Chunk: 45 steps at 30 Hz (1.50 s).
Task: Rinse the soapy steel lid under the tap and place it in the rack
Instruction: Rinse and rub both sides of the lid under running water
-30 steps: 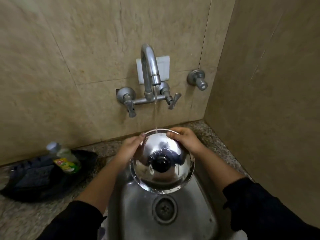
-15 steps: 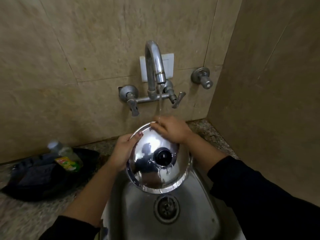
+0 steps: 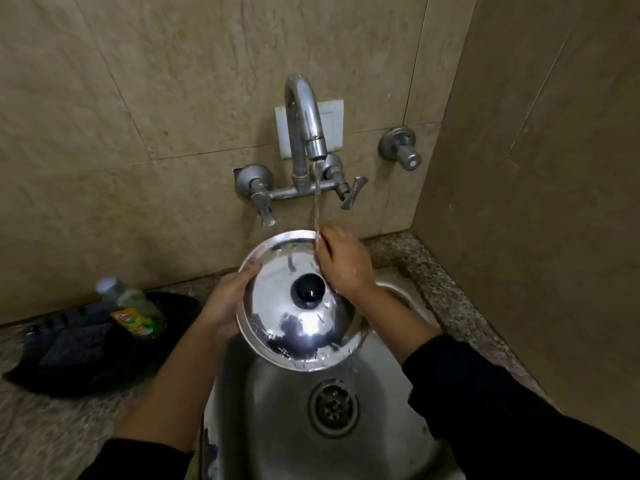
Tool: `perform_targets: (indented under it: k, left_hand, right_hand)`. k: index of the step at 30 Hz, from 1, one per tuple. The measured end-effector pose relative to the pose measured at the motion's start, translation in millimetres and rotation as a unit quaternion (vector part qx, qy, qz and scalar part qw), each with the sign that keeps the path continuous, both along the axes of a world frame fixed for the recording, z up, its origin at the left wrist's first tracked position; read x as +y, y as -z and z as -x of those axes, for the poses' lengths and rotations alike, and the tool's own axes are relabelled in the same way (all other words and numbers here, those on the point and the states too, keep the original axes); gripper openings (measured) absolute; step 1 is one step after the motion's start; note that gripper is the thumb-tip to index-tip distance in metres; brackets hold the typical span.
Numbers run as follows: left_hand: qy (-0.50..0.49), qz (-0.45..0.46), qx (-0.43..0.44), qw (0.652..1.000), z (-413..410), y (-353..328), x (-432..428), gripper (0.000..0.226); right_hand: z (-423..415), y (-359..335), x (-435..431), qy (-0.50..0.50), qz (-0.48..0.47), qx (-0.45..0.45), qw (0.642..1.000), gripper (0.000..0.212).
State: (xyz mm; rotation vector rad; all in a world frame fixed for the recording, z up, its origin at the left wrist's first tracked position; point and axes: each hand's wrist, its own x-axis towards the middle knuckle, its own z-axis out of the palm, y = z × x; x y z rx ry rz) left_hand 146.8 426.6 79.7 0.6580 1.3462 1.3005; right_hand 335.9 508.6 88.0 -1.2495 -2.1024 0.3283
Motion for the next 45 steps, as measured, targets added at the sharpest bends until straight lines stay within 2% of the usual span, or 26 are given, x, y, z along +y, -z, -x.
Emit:
perform_targets:
  k: [4,8,11,13,15,17,20,22,24,26,28,31,33,35,36,38,40,42,45]
  left_hand:
    - [-0.091,0.041,-0.048,0.994,-2.9,3.7,5.8,0.032]
    - [-0.128,0.082,-0.038,0.988,-22.9,-6.3,10.1,0.035]
    - [-0.151,0.061,-0.032,0.986,-46.2,-9.2,11.1,0.032]
    - [-0.174,0.043,0.005,0.984,-65.9,-7.8,10.6,0.031]
    - [-0.201,0.018,0.030,0.979,-80.8,-8.4,8.7,0.032]
    - [-0.206,0.013,0.033,0.978,-82.7,-10.0,10.3,0.032]
    - [-0.162,0.047,-0.010,0.986,-68.3,-10.9,11.1,0.032]
    - [-0.127,0.056,-0.014,0.990,-59.1,-11.4,8.1,0.033]
    - [-0.109,0.051,0.030,0.992,-56.7,-11.4,5.9,0.033]
    - [-0.091,0.051,0.062,0.993,-62.6,-12.2,7.6,0.034]
    - [-0.067,0.066,0.050,0.994,-74.2,-13.9,12.7,0.029]
    - [-0.029,0.096,-0.010,0.995,-83.8,-18.5,22.8,0.023]
    - [-0.027,0.125,-0.017,0.992,-84.1,-18.4,28.3,0.026]
    - [-0.037,0.155,-0.011,0.987,-84.6,-17.3,28.0,0.027]
    - [-0.044,0.164,-0.021,0.985,-84.7,-18.0,26.9,0.027]
    - [-0.066,0.167,-0.067,0.981,-82.2,-21.9,24.8,0.027]
    - [-0.058,0.172,-0.133,0.974,-76.1,-30.5,22.2,0.027]
    - [-0.033,0.171,-0.155,0.973,-68.6,-32.7,20.5,0.041]
    - [-0.064,0.104,-0.173,0.977,-58.5,-13.9,12.8,0.048]
  right_hand:
    - [1.1,27.5,-37.2,-0.104,-0.010,0.050,0.993,0.043]
    - [-3.1,28.6,-38.1,-0.036,-0.021,-0.044,0.998,0.046]
    - [-4.6,24.1,-23.9,0.007,-0.018,-0.100,0.995,0.040]
    - [0.2,20.7,-15.8,0.082,0.021,-0.082,0.993,0.046]
    - [4.3,20.8,-10.2,0.128,0.105,-0.045,0.985,0.056]
    - [2.7,22.2,-8.1,0.134,0.107,-0.047,0.984,0.053]
    - [-12.0,24.8,-10.3,0.057,-0.023,-0.093,0.994,0.045]
    - [-26.4,27.7,-11.2,-0.017,-0.042,-0.096,0.994,0.049]
    - [-41.1,30.9,-15.0,-0.038,-0.004,-0.052,0.998,0.049]
    - [-51.7,33.9,-24.5,-0.003,0.058,0.024,0.998,0.049]
    - [-57.2,35.9,-41.4,-0.037,0.095,0.065,0.993,0.053]
    - [-62.1,32.3,-68.4,-0.183,0.142,-0.013,0.973,0.075]
    - [-68.6,24.2,-75.7,-0.204,0.196,-0.088,0.955,0.097]
    - [-70.5,12.0,-78.2,-0.199,0.226,-0.171,0.938,0.104]
    - [-68.1,6.4,-78.8,-0.184,0.211,-0.212,0.937,0.101]
    - [-62.9,-1.0,-76.3,-0.128,0.131,-0.246,0.952,0.079]
    - [-59.8,-7.7,-66.5,-0.070,0.089,-0.202,0.973,0.048]
    - [-56.3,-15.9,-50.2,-0.030,0.140,-0.111,0.984,0.022]
    - [-39.8,-26.6,-22.5,-0.040,0.261,0.029,0.964,0.014]
